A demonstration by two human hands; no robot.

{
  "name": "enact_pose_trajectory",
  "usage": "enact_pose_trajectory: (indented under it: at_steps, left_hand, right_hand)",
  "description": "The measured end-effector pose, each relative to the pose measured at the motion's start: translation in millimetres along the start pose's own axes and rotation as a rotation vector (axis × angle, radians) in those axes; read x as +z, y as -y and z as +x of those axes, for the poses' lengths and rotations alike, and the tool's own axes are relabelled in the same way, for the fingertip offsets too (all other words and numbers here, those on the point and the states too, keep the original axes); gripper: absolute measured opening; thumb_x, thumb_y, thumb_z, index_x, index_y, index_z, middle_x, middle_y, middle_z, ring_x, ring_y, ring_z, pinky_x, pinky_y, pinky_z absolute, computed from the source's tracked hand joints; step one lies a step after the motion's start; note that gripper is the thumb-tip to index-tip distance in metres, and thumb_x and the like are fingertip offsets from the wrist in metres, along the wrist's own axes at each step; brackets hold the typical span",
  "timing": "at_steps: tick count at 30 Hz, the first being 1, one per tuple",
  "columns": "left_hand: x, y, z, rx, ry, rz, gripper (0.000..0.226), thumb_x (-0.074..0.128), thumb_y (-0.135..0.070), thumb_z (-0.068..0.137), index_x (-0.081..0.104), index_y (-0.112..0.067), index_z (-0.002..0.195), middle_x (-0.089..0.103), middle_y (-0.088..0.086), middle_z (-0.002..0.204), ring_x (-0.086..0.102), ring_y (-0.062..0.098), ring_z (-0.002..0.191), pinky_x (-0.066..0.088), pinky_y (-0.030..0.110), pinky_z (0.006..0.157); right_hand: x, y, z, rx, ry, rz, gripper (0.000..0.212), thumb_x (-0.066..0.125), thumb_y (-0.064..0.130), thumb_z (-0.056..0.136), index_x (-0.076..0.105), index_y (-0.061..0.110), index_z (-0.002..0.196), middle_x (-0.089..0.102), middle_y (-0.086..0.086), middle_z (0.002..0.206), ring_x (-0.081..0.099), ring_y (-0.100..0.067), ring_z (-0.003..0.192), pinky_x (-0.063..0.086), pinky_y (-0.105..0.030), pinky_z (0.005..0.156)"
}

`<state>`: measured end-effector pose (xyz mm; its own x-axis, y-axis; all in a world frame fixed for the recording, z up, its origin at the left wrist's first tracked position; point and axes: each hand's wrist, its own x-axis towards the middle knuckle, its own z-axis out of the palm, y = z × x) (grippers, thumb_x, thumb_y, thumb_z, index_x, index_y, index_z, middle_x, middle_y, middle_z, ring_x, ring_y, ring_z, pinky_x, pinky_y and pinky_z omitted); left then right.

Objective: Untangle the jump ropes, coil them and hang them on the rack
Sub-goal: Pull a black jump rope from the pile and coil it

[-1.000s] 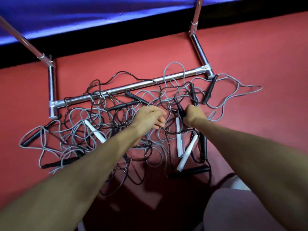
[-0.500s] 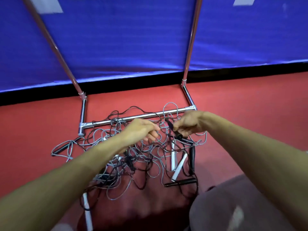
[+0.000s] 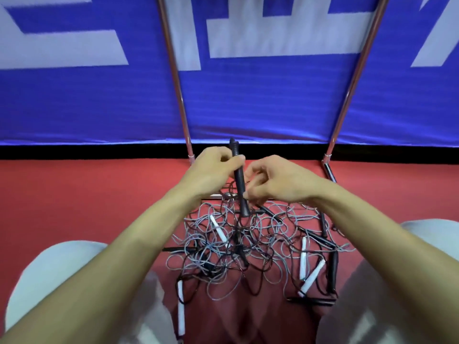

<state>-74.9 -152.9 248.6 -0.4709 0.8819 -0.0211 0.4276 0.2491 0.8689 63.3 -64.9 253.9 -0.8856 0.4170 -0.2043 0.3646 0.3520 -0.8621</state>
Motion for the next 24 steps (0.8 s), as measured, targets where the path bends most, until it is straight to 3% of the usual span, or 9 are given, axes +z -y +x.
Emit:
enact_pose_trajectory:
  at_steps: [3,5,6,9,12,14,17,21,24]
  left_hand:
    - [-12.9,0.4,1.3,0.055,-0.008,0.101,0.018,0.046,-0.024,0.101,0.052,-0.012,0.088,0.069,0.004,0.075,0.069,0.023,0.072,0.051,0.035,0.073]
    - [-17.3,2.1,0.9,0.107,-0.037,0.244,0.018,0.043,-0.027,0.102,0.049,-0.013,0.093,0.064,0.007,0.069,0.066,0.022,0.065,0.045,0.034,0.066]
    - [-17.8,2.1,-0.2,0.140,-0.049,0.301,0.018,0.043,-0.030,0.102,0.050,-0.015,0.095,0.060,0.008,0.067,0.061,0.025,0.063,0.043,0.036,0.064]
    - [-15.7,-4.1,-7.2,0.243,-0.060,0.278,0.016,0.045,-0.035,0.102,0.054,-0.022,0.097,0.045,-0.004,0.062,0.041,0.018,0.057,0.032,0.034,0.059]
    - [-12.0,-8.1,-17.6,0.302,-0.044,0.011,0.014,0.051,-0.042,0.096,0.058,-0.031,0.091,0.040,-0.010,0.058,0.034,0.015,0.053,0.030,0.035,0.056]
    - [-12.7,-12.2,-22.6,0.309,-0.042,-0.194,0.012,0.055,-0.040,0.092,0.059,-0.032,0.084,0.037,-0.011,0.059,0.030,0.014,0.051,0.025,0.032,0.053]
    - [-16.4,-20.4,-27.9,0.327,-0.122,-0.392,0.014,0.061,-0.015,0.092,0.056,-0.020,0.080,0.038,-0.011,0.054,0.029,0.009,0.046,0.022,0.026,0.048]
    - [-24.9,-17.0,-23.5,0.154,-0.294,-0.626,0.019,0.063,-0.005,0.089,0.050,-0.017,0.082,0.032,-0.008,0.051,0.021,0.008,0.040,0.013,0.028,0.044]
    - [-29.9,-7.5,-18.3,-0.010,-0.376,-0.599,0.017,0.061,-0.002,0.089,0.056,-0.017,0.096,0.029,-0.009,0.046,0.019,0.007,0.036,0.014,0.018,0.037]
  right_hand:
    - [-14.9,-3.5,8.2,0.045,-0.159,-0.318,0.009,0.068,0.008,0.082,0.070,0.009,0.074,0.071,0.001,0.068,0.068,-0.012,0.061,0.052,-0.020,0.059]
    - [-24.8,-15.6,12.5,0.120,-0.266,-0.516,0.006,0.071,0.017,0.081,0.066,0.016,0.078,0.070,0.002,0.079,0.068,-0.016,0.076,0.053,-0.027,0.074]
    - [-25.3,-20.7,14.5,0.148,-0.299,-0.596,0.012,0.072,0.021,0.081,0.064,0.018,0.089,0.069,-0.001,0.091,0.065,-0.019,0.088,0.051,-0.029,0.082]
    - [-16.1,-22.5,18.0,0.094,-0.257,-0.529,0.059,0.075,0.030,0.080,0.047,0.014,0.130,0.057,-0.007,0.129,0.054,-0.021,0.117,0.038,-0.023,0.092]
    - [-1.9,-15.5,16.4,-0.036,-0.080,-0.496,0.073,0.073,0.035,0.082,0.037,0.012,0.141,0.044,-0.006,0.145,0.042,-0.018,0.132,0.031,-0.023,0.104]
    - [7.8,-18.7,16.6,-0.065,0.042,-0.652,0.059,0.066,0.036,0.087,0.044,0.009,0.135,0.049,-0.009,0.139,0.047,-0.024,0.127,0.035,-0.027,0.103]
    - [16.4,-25.6,14.3,-0.078,0.108,-0.750,0.028,0.053,0.028,0.096,0.058,0.004,0.111,0.063,-0.013,0.110,0.056,-0.031,0.104,0.036,-0.030,0.082]
    - [3.0,-24.7,8.5,-0.116,-0.027,-0.686,0.025,0.048,0.029,0.099,0.062,0.011,0.088,0.058,0.001,0.076,0.053,-0.020,0.073,0.034,-0.027,0.066]
    - [-8.2,-15.1,1.3,-0.170,-0.162,-0.393,0.022,0.060,0.024,0.093,0.066,0.010,0.078,0.069,0.000,0.069,0.065,-0.012,0.063,0.052,-0.021,0.061]
